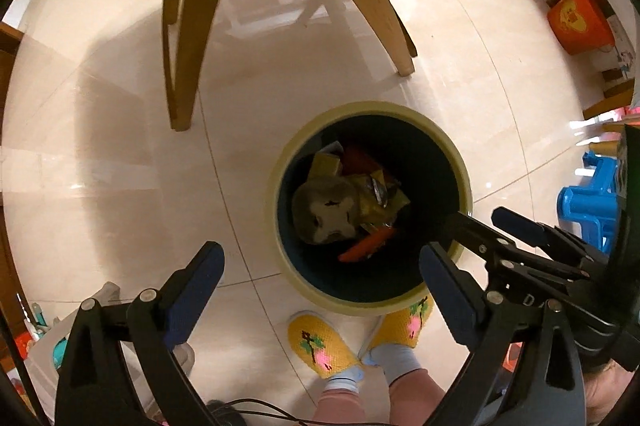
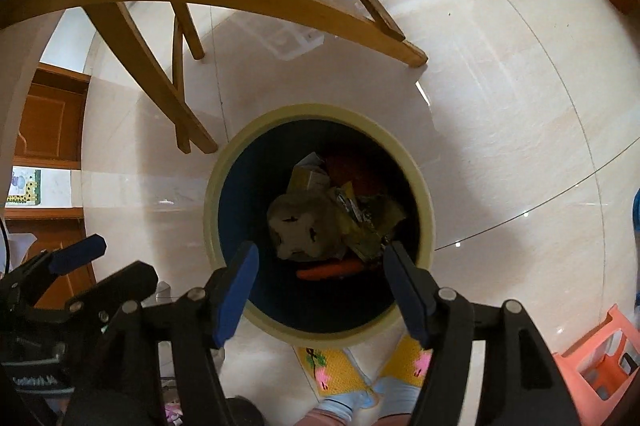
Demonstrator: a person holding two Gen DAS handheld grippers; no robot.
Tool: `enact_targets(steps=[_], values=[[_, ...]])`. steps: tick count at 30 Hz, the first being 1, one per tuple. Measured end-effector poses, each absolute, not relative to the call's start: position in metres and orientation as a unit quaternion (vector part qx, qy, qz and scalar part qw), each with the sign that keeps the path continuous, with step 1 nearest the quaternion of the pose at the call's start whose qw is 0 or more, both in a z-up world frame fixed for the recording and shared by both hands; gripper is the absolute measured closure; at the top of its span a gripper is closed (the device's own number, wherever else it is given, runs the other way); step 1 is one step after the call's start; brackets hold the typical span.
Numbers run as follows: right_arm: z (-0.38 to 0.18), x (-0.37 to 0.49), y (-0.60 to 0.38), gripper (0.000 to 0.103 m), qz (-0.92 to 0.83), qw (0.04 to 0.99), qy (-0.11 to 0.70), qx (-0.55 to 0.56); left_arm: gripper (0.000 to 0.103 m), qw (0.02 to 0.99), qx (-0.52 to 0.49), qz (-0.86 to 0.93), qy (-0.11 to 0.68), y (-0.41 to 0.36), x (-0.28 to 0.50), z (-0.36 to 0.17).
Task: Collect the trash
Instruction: 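Open both tools above the bin to drop the tray and packet, then raise both open tools back toward the red cup and milk carton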
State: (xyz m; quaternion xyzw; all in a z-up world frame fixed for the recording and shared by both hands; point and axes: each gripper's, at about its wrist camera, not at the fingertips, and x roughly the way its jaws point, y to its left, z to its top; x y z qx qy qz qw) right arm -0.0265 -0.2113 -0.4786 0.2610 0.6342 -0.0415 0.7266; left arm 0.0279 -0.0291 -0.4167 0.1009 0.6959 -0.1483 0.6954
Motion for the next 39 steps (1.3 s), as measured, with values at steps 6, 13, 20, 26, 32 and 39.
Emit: enact_targets(steps=[6,13,20,26,32,39], values=[[-0.448,-0.034,-0.207,0.038,-0.045,0.741,0.622,0.25,0.006,0.707,0.081,-0.132,0.69,-0.026,0.023,-0.403],[-0.402,-0.043,-0.201,0.038,-0.034,0.754,0.613,0.236,0.006,0.718,0.07,-0.125,0.681,-0.018,0.007,-0.352],[-0.338,-0.057,-0.191,0.038,-0.024,0.764,0.601,0.233,0.006,0.737,0.063,-0.131,0.66,-0.004,-0.009,-0.268],[-0.275,-0.067,-0.184,0.038,-0.017,0.78,0.578,0.237,0.006,0.758,0.065,-0.142,0.634,0.005,-0.021,-0.191],[-0.201,-0.077,-0.179,0.038,-0.011,0.803,0.545,0.24,0.006,0.779,0.067,-0.159,0.602,0.012,-0.029,-0.117],[-0.118,-0.085,-0.173,0.038,-0.003,0.834,0.499,0.236,0.008,0.799,0.049,-0.182,0.571,0.02,-0.03,-0.049]])
